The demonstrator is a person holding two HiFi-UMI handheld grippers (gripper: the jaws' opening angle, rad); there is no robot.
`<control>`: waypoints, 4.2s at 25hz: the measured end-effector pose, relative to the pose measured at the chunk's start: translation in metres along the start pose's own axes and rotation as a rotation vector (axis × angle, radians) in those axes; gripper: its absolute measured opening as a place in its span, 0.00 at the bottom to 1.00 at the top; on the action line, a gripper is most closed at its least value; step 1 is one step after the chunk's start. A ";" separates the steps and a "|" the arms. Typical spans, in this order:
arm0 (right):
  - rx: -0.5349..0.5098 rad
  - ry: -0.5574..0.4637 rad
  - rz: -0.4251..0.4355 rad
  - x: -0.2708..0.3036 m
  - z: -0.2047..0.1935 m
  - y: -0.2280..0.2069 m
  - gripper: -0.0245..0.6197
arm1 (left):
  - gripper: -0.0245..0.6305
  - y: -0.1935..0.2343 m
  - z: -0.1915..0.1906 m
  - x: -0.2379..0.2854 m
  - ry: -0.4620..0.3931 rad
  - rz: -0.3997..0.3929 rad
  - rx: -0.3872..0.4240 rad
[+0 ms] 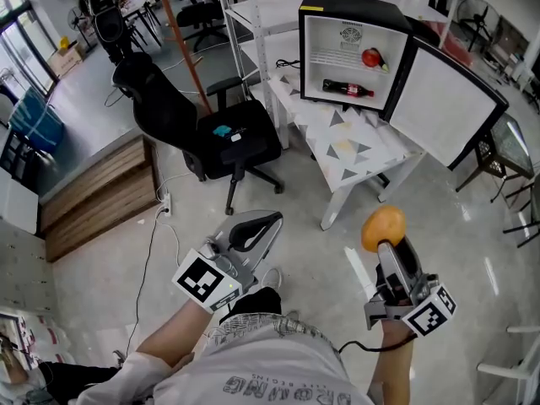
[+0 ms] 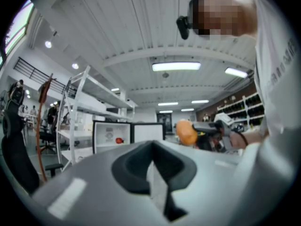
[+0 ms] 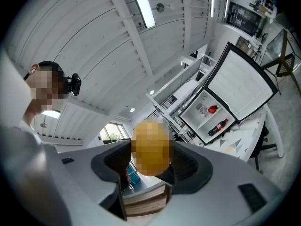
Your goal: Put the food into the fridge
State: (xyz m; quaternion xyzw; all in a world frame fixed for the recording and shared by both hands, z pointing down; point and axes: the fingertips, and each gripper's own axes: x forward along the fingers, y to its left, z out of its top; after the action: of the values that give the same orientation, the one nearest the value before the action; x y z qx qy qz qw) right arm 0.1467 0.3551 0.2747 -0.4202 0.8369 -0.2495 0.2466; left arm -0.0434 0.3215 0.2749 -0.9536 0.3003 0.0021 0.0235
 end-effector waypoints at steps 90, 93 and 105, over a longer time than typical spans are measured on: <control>-0.352 0.288 -0.055 0.482 0.111 -0.353 0.44 | 0.05 0.416 -0.103 0.318 0.093 0.092 -0.131; -0.400 0.327 -0.041 0.494 0.115 -0.372 0.44 | 0.05 0.415 -0.109 0.329 0.099 0.127 -0.140; -0.671 0.440 -0.027 0.546 0.119 -0.428 0.44 | 0.05 0.420 -0.122 0.353 0.100 0.217 -0.144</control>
State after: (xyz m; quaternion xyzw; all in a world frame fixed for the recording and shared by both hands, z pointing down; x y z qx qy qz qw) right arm 0.1823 -0.3449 0.3410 -0.4250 0.8991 -0.0497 -0.0925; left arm 0.0036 -0.2299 0.3718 -0.9137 0.4013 -0.0215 -0.0602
